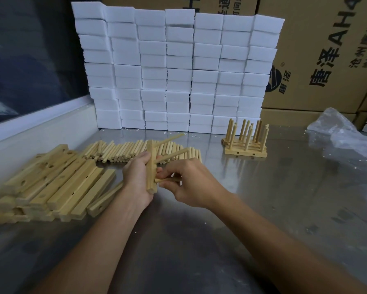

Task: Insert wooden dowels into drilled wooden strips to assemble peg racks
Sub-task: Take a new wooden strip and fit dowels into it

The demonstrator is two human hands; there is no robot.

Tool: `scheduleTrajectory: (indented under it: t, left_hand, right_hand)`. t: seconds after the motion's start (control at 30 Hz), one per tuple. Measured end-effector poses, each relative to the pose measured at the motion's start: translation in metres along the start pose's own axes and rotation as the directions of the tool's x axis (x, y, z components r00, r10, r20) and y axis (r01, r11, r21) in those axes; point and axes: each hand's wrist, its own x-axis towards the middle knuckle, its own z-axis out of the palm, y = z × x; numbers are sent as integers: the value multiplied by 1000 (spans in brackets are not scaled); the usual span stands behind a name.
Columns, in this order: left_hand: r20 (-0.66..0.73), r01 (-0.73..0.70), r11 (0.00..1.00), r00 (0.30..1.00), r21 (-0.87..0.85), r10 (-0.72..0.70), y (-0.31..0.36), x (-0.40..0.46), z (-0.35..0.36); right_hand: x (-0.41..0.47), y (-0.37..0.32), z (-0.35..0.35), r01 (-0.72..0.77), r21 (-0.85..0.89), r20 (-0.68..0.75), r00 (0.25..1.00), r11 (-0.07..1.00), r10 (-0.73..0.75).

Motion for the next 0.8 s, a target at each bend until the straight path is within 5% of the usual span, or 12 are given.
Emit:
scheduleTrajectory:
  t: [0.4, 0.8]
  left_hand:
    - [197, 115, 981, 977, -159, -82, 6, -8, 2]
    - [81, 106, 988, 992, -115, -97, 5, -10, 4]
  right_hand:
    - [3, -3, -11, -28, 59, -14, 1000, 998, 28]
    - [2, -22, -13, 163, -326, 75, 986, 931, -146]
